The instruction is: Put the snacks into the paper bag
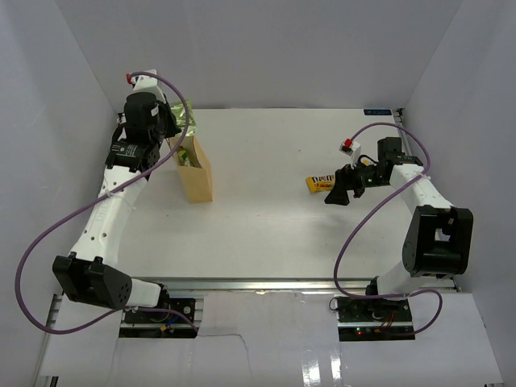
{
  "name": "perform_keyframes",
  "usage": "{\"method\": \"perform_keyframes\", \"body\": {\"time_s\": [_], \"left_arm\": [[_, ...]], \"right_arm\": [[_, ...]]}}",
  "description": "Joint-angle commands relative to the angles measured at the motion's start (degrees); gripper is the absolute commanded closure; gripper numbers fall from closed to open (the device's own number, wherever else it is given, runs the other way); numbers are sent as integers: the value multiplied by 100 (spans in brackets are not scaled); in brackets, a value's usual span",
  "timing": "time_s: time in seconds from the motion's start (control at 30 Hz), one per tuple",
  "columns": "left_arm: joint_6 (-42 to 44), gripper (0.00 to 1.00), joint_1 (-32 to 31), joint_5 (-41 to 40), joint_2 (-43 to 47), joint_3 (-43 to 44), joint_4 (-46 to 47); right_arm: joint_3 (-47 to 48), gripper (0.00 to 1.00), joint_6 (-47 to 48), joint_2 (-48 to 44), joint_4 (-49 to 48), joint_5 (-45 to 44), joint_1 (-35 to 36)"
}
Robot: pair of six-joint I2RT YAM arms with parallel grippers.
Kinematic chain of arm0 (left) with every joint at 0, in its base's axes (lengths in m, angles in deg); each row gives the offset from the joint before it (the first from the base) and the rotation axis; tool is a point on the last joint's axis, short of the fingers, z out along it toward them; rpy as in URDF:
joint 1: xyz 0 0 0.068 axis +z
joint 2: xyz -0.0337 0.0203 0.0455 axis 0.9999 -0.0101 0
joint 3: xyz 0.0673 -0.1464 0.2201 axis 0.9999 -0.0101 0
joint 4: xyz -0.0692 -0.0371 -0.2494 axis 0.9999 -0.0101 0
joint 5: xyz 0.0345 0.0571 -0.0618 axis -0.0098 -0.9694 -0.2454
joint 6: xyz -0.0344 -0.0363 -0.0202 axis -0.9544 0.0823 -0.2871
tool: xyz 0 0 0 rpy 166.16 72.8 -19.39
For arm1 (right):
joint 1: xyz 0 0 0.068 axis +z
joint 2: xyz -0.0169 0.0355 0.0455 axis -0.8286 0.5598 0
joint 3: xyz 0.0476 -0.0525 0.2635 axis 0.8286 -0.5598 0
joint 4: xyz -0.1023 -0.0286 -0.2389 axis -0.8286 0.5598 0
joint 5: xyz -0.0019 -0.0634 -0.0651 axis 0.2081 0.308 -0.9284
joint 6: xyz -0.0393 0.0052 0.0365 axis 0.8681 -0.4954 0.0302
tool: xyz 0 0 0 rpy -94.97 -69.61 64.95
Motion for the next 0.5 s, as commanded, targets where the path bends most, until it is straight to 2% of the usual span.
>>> {"method": "perform_keyframes", "body": {"time_s": [0.0, 0.47], "left_arm": [[216, 100, -88, -571, 140, 169, -136], [119, 100, -97, -545, 368, 450, -127]], "right_arm": [[-20, 1, -3, -33, -27, 88, -31], [-38, 1, 6, -24, -35, 114, -31]]}}
